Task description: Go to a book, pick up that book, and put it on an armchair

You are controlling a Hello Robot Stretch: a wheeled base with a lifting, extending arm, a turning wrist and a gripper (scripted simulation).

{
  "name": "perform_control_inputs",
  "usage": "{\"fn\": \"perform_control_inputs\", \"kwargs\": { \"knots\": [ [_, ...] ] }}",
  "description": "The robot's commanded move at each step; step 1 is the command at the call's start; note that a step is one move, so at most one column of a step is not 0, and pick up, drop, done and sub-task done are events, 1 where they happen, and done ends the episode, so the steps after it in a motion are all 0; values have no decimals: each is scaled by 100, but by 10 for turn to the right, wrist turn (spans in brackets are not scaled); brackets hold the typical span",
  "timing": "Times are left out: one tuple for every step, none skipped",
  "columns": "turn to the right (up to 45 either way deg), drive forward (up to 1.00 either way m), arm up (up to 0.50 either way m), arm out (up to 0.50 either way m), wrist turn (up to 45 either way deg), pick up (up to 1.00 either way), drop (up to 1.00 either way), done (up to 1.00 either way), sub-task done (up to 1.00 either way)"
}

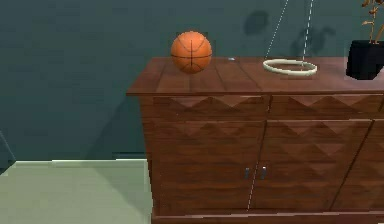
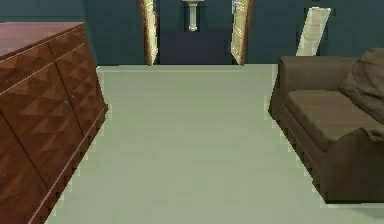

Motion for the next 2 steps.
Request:
{"fn": "perform_control_inputs", "kwargs": {
  "knots": [
    [0, 10, 0, 0, 0, 0, 0, 0, 0],
    [-420, 0, 0, 0, 0, 0, 0, 0, 0]
  ]
}}
